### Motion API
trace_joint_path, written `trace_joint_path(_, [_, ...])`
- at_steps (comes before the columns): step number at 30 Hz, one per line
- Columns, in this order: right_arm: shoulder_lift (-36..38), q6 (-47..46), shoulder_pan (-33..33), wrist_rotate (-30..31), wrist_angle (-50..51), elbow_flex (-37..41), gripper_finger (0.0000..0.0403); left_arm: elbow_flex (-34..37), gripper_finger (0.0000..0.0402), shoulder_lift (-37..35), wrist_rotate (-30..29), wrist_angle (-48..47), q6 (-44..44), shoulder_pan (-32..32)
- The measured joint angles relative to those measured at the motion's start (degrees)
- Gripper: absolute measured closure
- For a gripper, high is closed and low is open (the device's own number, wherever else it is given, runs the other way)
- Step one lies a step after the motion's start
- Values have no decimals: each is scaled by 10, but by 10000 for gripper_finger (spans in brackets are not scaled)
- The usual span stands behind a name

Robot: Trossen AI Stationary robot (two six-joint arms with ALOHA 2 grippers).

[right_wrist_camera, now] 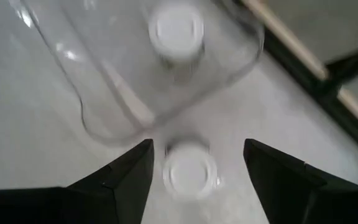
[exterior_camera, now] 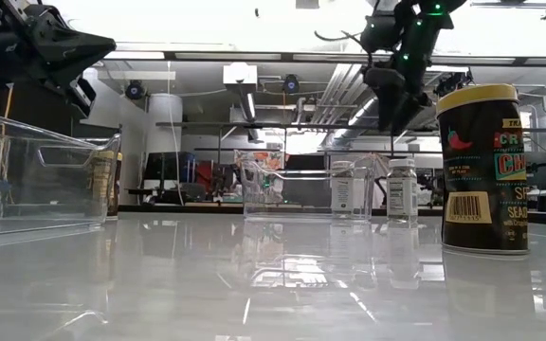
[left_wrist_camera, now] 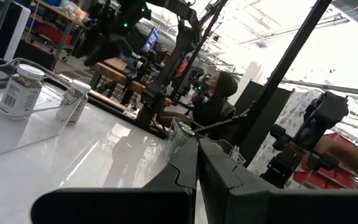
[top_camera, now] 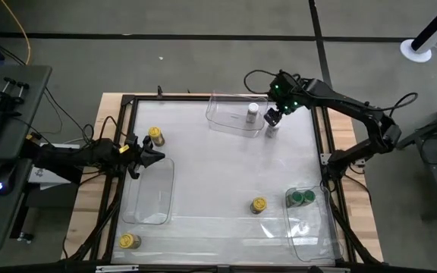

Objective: Sort spices by type
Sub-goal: Put the white seasoning bottle into the top transparent bin

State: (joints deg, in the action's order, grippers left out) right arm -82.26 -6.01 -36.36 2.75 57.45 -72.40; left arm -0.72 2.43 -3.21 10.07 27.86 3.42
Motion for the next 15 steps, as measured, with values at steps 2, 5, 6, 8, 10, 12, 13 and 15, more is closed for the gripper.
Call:
trace_joint_path(2, [0, -4, 0, 1, 29, 2, 128, 0, 401, 0, 0, 0, 0, 0])
trace_joint_path(5, [0, 8, 0, 11, 59, 5, 87, 0, 401, 0, 0, 0, 0, 0])
trace_joint_path(6, [0, 20, 0, 11, 63, 5, 77, 0, 401, 0, 0, 0, 0, 0])
trace_joint_path(8, [0, 28, 0, 11, 68, 5, 61, 0, 401, 0, 0, 0, 0, 0])
trace_joint_path(10, [0, 6, 0, 11, 72, 5, 53, 0, 401, 0, 0, 0, 0, 0])
trace_joint_path(12, [0, -7, 1, 11, 68, 5, 50, 0, 401, 0, 0, 0, 0, 0])
trace_joint_path(13, [0, -12, 1, 11, 64, 5, 50, 0, 401, 0, 0, 0, 0, 0])
trace_joint_path(15, [-3, -17, 1, 2, 59, 5, 50, 0, 401, 0, 0, 0, 0, 0])
